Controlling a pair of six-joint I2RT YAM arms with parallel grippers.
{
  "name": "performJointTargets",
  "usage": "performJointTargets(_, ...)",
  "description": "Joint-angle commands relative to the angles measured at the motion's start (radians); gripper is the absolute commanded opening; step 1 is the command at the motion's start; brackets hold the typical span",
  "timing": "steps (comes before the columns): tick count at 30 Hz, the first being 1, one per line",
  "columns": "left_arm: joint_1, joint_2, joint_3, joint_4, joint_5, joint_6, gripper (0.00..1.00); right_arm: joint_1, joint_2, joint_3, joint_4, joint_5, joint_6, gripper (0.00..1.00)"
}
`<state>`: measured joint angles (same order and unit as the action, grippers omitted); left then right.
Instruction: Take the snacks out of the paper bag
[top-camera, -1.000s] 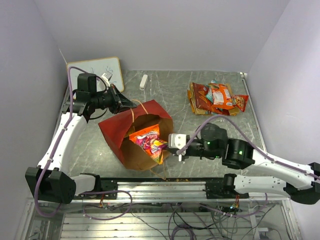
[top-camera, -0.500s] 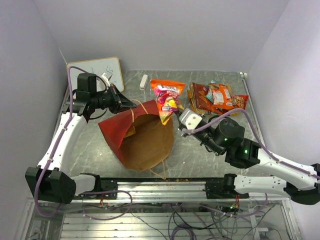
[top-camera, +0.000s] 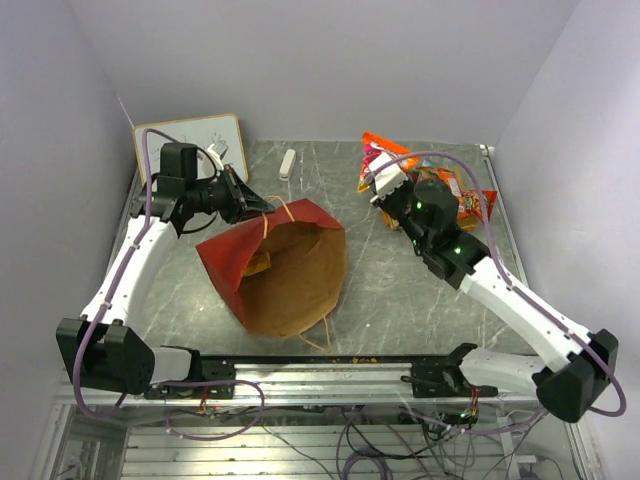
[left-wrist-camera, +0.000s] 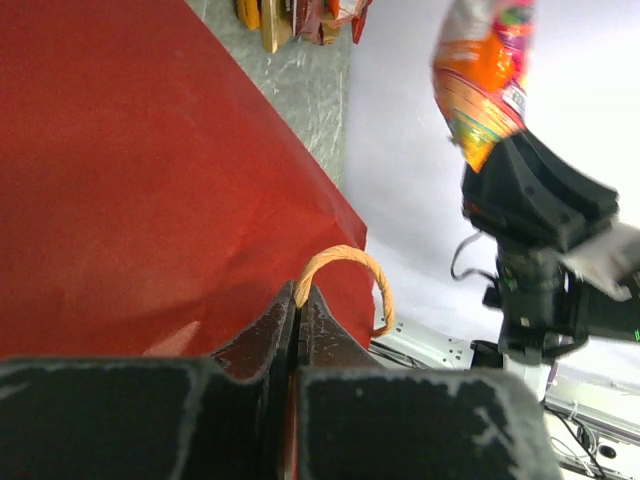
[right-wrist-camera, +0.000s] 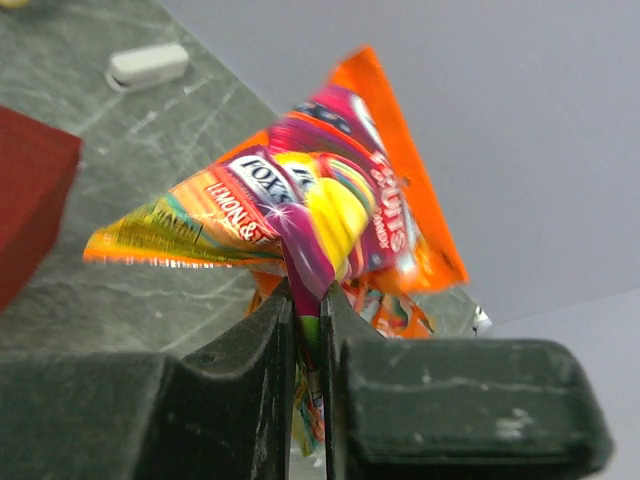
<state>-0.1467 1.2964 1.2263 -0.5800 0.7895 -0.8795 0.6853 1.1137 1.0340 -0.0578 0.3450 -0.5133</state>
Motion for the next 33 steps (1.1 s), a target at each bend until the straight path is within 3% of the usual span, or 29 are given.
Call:
performJointTargets(1, 0.001, -0.003, 0.061, -0.017, 0.001, 0.009, 0.07, -0.180, 0.073, -0.023, 0.082, -0.261, -0.136, 0.00)
performJointTargets(8, 0.001, 0.003, 0.098, -0.108, 0.012, 0.059, 0.07, -0.503, 0.180, -0.047, 0.097, -0.750, -0.416, 0.00)
performJointTargets(11, 0.001, 0.023, 0.127, -0.146, 0.007, 0.087, 0.07, -0.574, 0.243, -0.006, 0.064, -0.857, -0.474, 0.00)
performJointTargets(19, 0.001, 0.046, 0.132, -0.146, 0.015, 0.091, 0.07, -0.648, 0.342, 0.017, 0.061, -0.902, -0.548, 0.00)
performJointTargets(33, 0.001, 0.115, 0.160, -0.120, 0.018, 0.086, 0.07, -0.651, 0.415, -0.016, 0.194, -0.814, -0.538, 0.00)
